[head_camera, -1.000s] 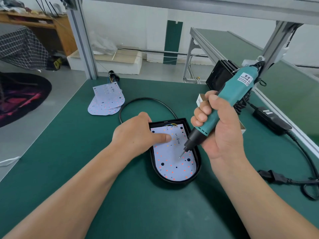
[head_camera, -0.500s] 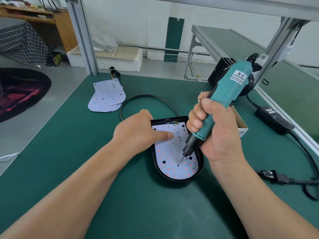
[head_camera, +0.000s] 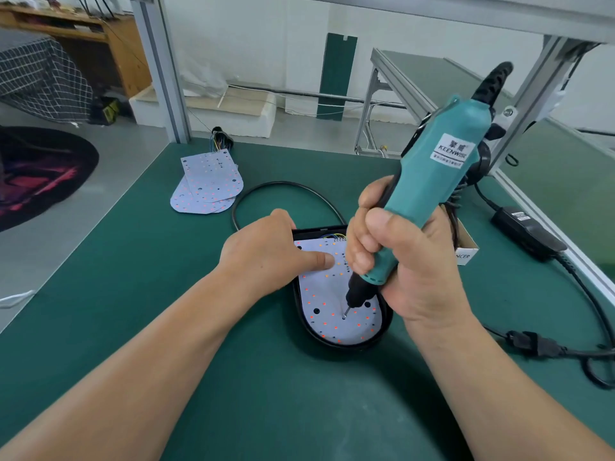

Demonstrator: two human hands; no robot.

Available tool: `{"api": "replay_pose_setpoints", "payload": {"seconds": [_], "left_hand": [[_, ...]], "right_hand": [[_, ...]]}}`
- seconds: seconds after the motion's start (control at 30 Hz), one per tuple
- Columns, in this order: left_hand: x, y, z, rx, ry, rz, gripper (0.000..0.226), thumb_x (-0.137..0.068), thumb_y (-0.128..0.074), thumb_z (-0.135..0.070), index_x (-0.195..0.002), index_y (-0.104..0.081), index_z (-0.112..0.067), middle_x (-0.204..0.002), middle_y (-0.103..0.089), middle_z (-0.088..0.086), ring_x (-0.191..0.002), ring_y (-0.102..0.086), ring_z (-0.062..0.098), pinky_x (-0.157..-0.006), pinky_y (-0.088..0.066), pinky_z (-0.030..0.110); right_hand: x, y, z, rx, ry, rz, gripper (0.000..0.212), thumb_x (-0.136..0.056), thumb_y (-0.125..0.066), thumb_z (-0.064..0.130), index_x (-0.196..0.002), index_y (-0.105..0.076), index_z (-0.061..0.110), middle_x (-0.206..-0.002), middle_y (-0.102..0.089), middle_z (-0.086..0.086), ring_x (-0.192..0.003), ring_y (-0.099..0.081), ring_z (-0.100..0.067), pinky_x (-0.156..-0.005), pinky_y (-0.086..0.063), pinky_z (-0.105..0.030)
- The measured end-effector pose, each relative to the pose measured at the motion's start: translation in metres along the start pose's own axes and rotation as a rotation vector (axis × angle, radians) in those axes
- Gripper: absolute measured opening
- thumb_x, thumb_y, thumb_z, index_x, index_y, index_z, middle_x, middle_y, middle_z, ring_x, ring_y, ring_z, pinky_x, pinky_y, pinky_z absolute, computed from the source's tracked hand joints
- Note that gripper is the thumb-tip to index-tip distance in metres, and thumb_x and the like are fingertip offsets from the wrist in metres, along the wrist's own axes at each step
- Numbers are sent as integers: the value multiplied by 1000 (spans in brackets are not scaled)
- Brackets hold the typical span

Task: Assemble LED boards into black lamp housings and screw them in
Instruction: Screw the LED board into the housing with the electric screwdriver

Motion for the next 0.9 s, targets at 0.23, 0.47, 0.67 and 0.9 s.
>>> {"api": "replay_pose_setpoints", "payload": {"seconds": [0.23, 0.47, 0.67, 0.9], "left_hand": [[3, 1, -5, -10, -7, 42, 86, -38, -46, -85, -100, -49, -27, -81, -65, -11, -72, -63, 12, -56, -40, 33], [5, 2, -5, 19, -5, 47, 77, -43, -50, -86, -95, -47, -30, -80, -65, -12, -72, -62, 10, -56, -39, 33], [5, 2, -6, -7, -10, 25, 69, -55, -63, -87, -92, -45, -31, -80, -64, -12, -71, -61, 10, -55, -38, 33], [10, 2, 0, 56, -15, 40, 76, -69, -60, -91, -111, -48, -29, -88, -60, -17, -80, -62, 9, -64, -46, 34]], "right_hand": [[6, -20, 1, 142, 36, 174, 9, -84, -60, 9, -79, -55, 16, -56, -50, 0, -45, -45, -23, -58, -42, -28], [4, -12, -2, 48, -29, 174, 11, -78, -65, 13, -88, -64, 17, -58, -50, -1, -49, -50, -24, -60, -44, -30], [5, -10, 13, 76, 41, 223, 23, -80, -69, 9, -102, -70, 15, -63, -57, -1, -52, -55, -25, -62, -47, -30], [-5, 7, 19, -158, 78, 65, 24, -87, -81, 24, -102, -64, 16, -67, -49, 1, -59, -50, -19, -60, -47, -29]]}}
Point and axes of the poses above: each hand's wrist, its own x-axis away from the middle knuckle, its own y-axis out of the back of the hand, z = x × y, the point moved 8 cm from there along -x, towards the middle knuckle
